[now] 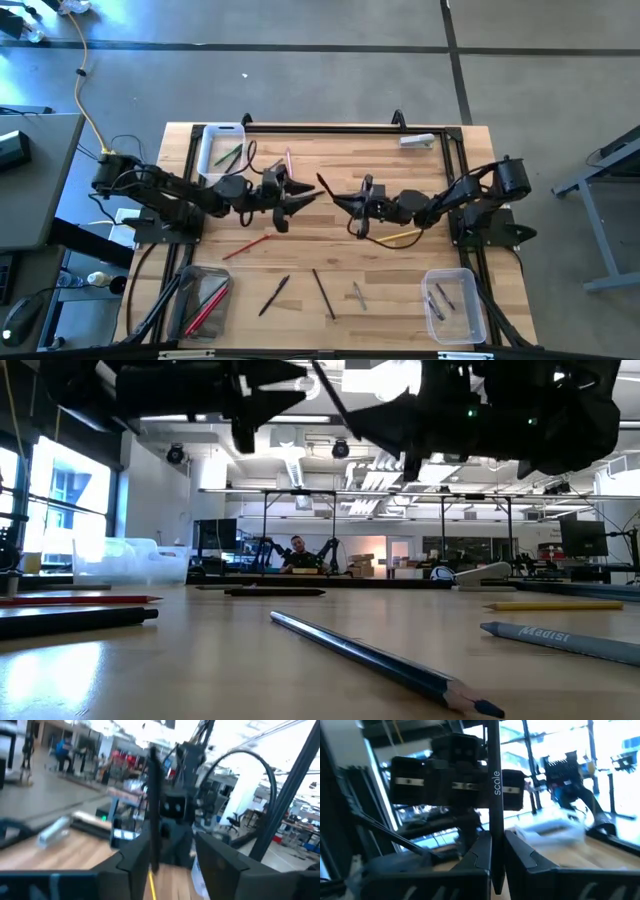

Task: Sort crayons/erasers/pens/pencils in bins
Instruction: Put the top black pen into the top transparent bin

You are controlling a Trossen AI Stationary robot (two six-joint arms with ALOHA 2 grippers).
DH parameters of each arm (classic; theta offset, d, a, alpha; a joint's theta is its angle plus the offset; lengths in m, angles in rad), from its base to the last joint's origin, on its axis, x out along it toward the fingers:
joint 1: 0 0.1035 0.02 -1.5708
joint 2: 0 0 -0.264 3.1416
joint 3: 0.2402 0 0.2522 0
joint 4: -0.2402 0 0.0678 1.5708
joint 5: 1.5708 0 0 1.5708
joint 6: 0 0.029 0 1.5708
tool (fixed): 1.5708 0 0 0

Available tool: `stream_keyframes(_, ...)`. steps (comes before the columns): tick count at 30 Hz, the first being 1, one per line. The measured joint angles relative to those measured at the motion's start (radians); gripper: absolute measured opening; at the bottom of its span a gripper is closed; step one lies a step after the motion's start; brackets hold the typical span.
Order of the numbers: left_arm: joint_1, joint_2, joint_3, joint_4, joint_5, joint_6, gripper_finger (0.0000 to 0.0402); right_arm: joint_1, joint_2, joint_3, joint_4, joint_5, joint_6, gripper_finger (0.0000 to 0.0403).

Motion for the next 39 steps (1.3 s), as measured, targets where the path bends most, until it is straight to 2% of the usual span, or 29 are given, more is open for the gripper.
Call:
stream_keyframes(7, -0.001, 0.000, 0.082, -0.004, 0.034, 0.042, 0.0176, 0.052, 0.000, 0.000, 0.058, -0.004, -0.067, 0.0005)
stream_keyframes(11, -0.001, 0.008, 0.105, -0.005, 0.038, 0.059, 0.0176, 0.064, 0.000, 0.001, 0.072, -0.019, -0.071, 0.0005)
stream_keyframes(15, -0.005, 0.031, 0.138, -0.004, 0.093, 0.060, 0.0173, 0.079, 0.000, 0.022, 0.060, -0.031, -0.104, 0.0005)
stream_keyframes(21, -0.035, 0.064, 0.181, -0.001, 0.136, 0.146, 0.0170, 0.091, 0.000, 0.039, 0.044, -0.038, -0.124, 0.0005)
stream_keyframes(25, -0.047, 0.067, 0.189, -0.009, 0.130, 0.183, 0.0140, 0.091, 0.000, 0.039, 0.038, -0.038, -0.129, 0.0005)
stream_keyframes(33, -0.046, 0.066, 0.194, -0.001, 0.132, 0.220, 0.0032, 0.092, 0.000, 0.039, 0.031, -0.042, -0.127, 0.0018)
stream_keyframes(39, -0.046, 0.065, 0.193, -0.002, 0.137, 0.240, 0.0028, 0.092, -0.001, 0.039, -0.010, -0.050, -0.122, 0.0071)
